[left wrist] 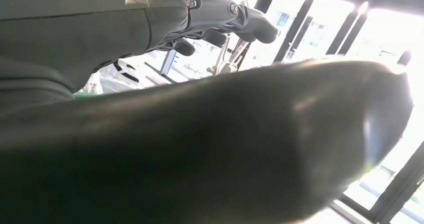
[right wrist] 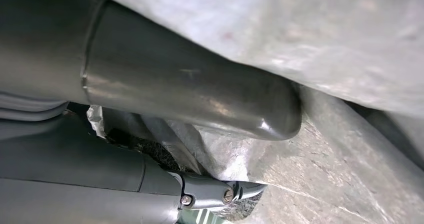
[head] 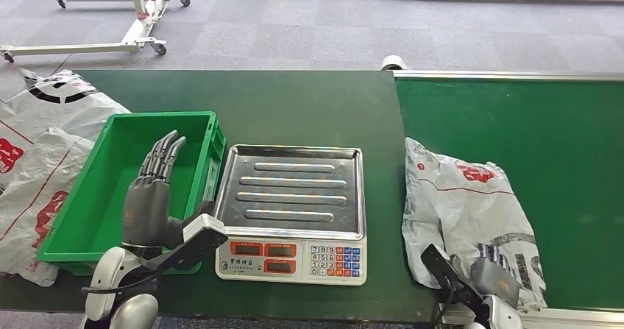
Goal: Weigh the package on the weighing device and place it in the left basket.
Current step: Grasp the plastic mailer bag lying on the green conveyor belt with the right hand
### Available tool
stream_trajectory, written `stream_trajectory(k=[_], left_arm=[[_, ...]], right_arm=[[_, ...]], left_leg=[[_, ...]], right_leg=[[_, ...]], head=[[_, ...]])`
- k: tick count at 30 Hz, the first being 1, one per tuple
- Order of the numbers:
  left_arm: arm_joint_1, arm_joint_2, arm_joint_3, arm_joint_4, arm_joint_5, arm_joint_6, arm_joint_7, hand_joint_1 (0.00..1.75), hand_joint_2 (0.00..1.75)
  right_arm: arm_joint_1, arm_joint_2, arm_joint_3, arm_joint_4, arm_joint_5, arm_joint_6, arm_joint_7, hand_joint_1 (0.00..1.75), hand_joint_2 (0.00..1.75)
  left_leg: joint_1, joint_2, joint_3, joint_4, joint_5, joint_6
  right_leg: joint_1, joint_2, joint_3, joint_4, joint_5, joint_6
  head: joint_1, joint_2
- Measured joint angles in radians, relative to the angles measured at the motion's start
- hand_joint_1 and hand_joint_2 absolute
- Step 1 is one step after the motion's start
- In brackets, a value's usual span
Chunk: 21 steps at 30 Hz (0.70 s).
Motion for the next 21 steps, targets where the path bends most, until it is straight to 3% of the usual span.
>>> stream_trajectory(k=[8,14,18,21], left_arm=[[0.015,-0.028,0.0,0.008,0.013,0.01,-0.024,0.0,0.0],[0.011,-0.044,0.0,0.023,0.02,0.01,-0.035,0.0,0.0],[0.008,-0.05,0.0,0.031,0.024,0.01,-0.038,0.0,0.0],[-0.001,-0.054,0.0,0.038,0.026,0.008,-0.039,0.0,0.0]], right_arm=[[-0.033,0.064,-0.014,0.117,0.09,-0.122,0.052,0.0,0.0],[-0.062,0.099,-0.052,0.188,0.098,-0.15,0.062,0.0,0.0],[-0.079,0.114,-0.072,0.22,0.09,-0.147,0.058,0.0,1.75],[-0.099,0.126,-0.091,0.258,0.073,-0.124,0.035,0.01,1.75]], left_leg=[[0.0,0.0,0.0,0.0,0.0,0.0],[0.0,0.0,0.002,0.0,0.0,0.0],[0.0,0.001,0.004,0.0,0.0,0.0],[0.0,0.003,0.006,0.0,0.0,0.0]], right_leg=[[0.0,0.0,0.0,0.0,0.0,0.0],[0.0,0.0,0.002,0.0,0.0,0.0],[0.0,0.0,0.004,0.0,0.0,0.0],[0.0,0.002,0.005,-0.001,0.0,0.0]], head=[[0.0,0.0],[0.0,0.0],[0.0,0.0],[0.0,0.0]])
